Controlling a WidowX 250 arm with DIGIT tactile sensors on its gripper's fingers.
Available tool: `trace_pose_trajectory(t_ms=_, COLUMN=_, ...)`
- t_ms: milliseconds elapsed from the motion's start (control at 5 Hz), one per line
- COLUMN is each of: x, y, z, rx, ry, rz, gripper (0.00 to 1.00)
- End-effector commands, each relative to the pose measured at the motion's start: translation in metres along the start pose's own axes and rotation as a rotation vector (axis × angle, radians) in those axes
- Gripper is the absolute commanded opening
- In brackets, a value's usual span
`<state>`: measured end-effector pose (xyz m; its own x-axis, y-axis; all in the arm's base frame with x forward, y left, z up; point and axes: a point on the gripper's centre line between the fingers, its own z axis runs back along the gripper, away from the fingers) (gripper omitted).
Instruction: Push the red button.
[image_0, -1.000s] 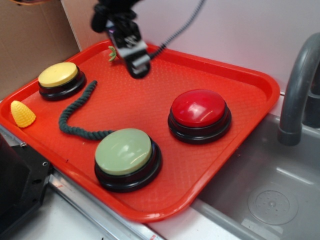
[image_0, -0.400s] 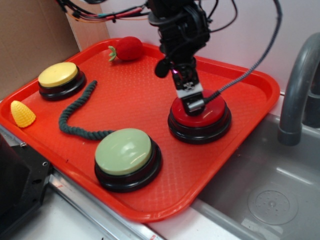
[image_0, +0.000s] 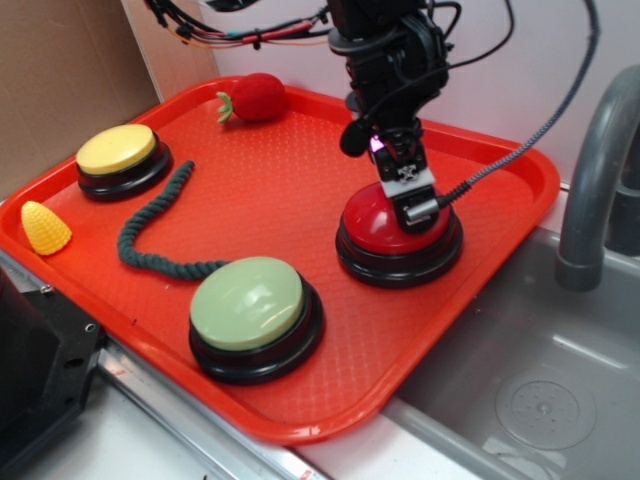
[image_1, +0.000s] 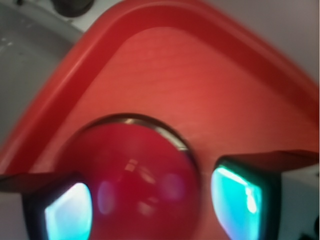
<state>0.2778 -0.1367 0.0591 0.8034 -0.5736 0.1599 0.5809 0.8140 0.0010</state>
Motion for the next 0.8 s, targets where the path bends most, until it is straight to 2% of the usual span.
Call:
trace_pose_trajectory(t_ms=0, x=0.016, y=-0.017, z=0.013, rx=-0.001, ry=0.012, rz=-0.078, gripper=1.0)
trace_pose_trajectory(t_ms=200, x=0.016, y=-0.021, z=0.01, rx=0.002, ry=0.06, rz=-0.085, gripper=1.0)
trace_pose_trajectory(t_ms=600, x=0.013, y=-0.01, z=0.053, rx=0.068, ry=-0.02, rz=-0.052, gripper=1.0)
